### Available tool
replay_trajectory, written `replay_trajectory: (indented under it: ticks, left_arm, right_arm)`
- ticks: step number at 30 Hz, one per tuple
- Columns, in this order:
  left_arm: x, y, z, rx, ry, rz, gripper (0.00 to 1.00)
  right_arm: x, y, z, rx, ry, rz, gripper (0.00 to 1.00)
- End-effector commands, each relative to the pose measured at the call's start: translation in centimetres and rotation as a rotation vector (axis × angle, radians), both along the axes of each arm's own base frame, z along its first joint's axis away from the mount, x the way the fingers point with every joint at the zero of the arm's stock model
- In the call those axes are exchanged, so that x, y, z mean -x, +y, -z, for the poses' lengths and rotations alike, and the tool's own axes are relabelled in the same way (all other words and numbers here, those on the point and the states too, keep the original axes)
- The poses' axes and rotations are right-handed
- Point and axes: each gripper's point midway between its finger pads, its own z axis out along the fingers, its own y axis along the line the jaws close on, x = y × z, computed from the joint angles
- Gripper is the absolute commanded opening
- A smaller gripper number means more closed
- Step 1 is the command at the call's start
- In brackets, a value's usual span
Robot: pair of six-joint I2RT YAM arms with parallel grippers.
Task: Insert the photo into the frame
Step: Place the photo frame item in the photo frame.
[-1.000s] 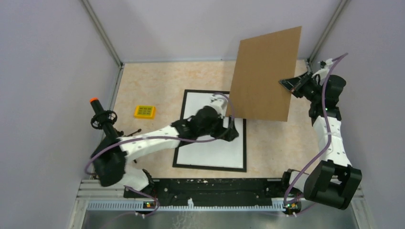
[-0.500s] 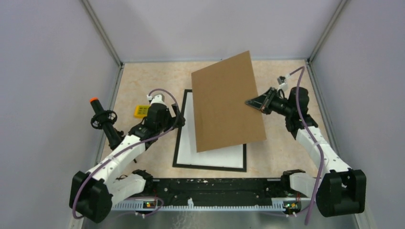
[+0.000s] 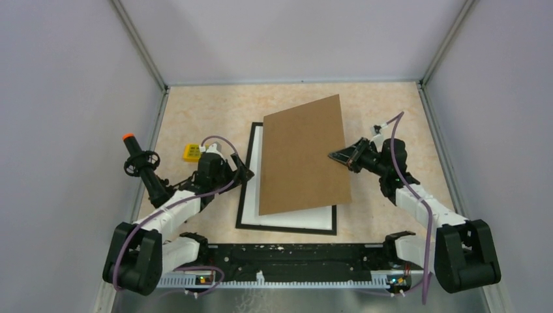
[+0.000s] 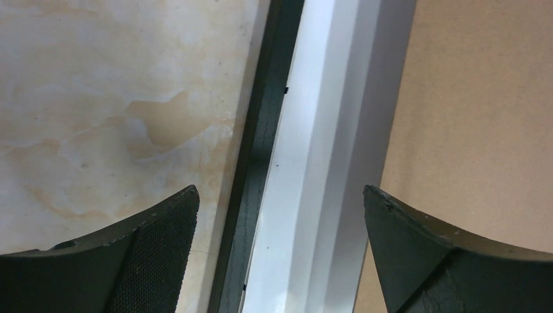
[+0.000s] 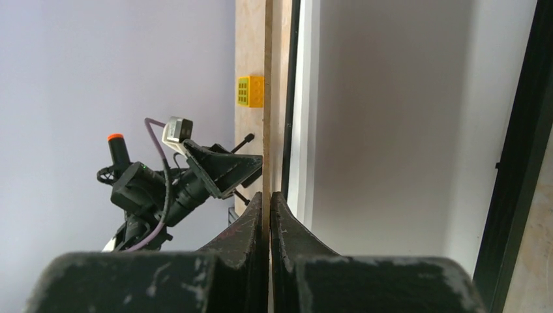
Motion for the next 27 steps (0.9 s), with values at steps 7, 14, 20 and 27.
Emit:
replay_trajectory:
  ticks: [7,14,20,27]
  left_arm:
    - [-0.1,-1.7,0.7,0.128,-0.040,0.099,0.98]
    - [0.7,-2.1,0.8,0.179,-0.077,0.129,0.98]
    - [1.4,-2.1,0.3,0.200,-0.103,0.133,0.98]
    - [1.6,-2.0,0.2,0.203,-0.119,0.126,0.98]
  right_arm:
    - [-1.1,1.6,-2.2,-0.043,-0.126,-0.027,0.00]
    - [-0.9,2.7,-0.9,-0.022,-0.117,-0.026,0.00]
    - [-1.1,3.2,0.2,-0.011,-0.109,-0.017,0.00]
    - [-1.2,3.7,1.2,-0.004,-0.097,-0.012,0.00]
